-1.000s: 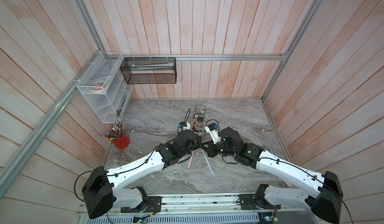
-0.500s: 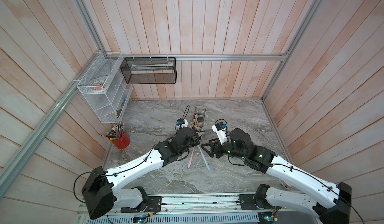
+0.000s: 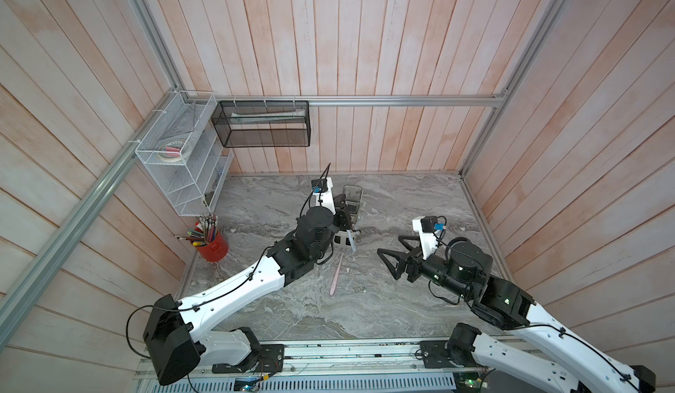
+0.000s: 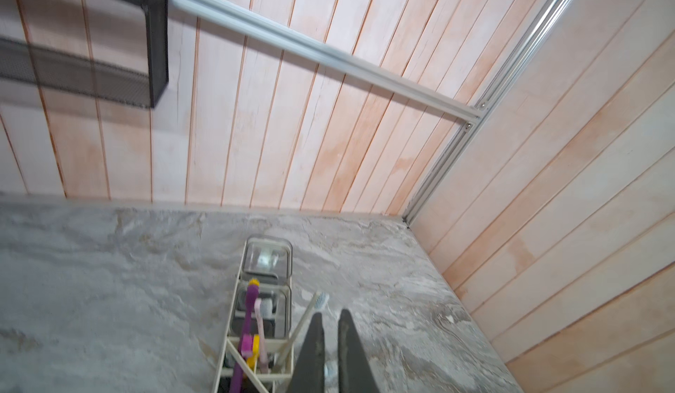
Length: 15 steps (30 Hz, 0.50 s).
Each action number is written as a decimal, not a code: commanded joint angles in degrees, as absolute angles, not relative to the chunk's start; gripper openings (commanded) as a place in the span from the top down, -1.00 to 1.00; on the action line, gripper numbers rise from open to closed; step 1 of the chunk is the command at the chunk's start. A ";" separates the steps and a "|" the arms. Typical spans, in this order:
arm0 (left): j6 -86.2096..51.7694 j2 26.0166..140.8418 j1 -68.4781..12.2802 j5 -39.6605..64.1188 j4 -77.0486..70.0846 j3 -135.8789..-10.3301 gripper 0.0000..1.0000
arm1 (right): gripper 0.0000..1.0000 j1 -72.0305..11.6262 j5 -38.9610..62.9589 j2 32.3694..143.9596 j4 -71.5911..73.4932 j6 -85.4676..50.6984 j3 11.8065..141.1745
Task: Place the toothbrush into the toothbrush holder
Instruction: Place the toothbrush in the toothbrush holder.
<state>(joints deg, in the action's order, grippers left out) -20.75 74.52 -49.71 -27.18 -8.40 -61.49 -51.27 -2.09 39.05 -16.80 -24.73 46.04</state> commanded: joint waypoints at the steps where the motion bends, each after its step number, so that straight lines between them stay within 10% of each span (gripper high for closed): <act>1: -7.21 76.82 -49.51 -30.67 -19.45 -62.00 1.00 | -0.96 -50.98 -2.83 38.00 -17.16 -23.57 44.02; 15: 6.53 88.62 -47.85 -32.31 -35.66 -64.62 1.00 | -0.96 -50.89 -0.02 37.12 -14.60 -21.21 42.70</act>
<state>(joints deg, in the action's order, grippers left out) 3.55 87.57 -48.80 -31.40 -30.39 -62.54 -51.22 -1.19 38.15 -16.25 -22.41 42.39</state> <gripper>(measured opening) 0.091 0.981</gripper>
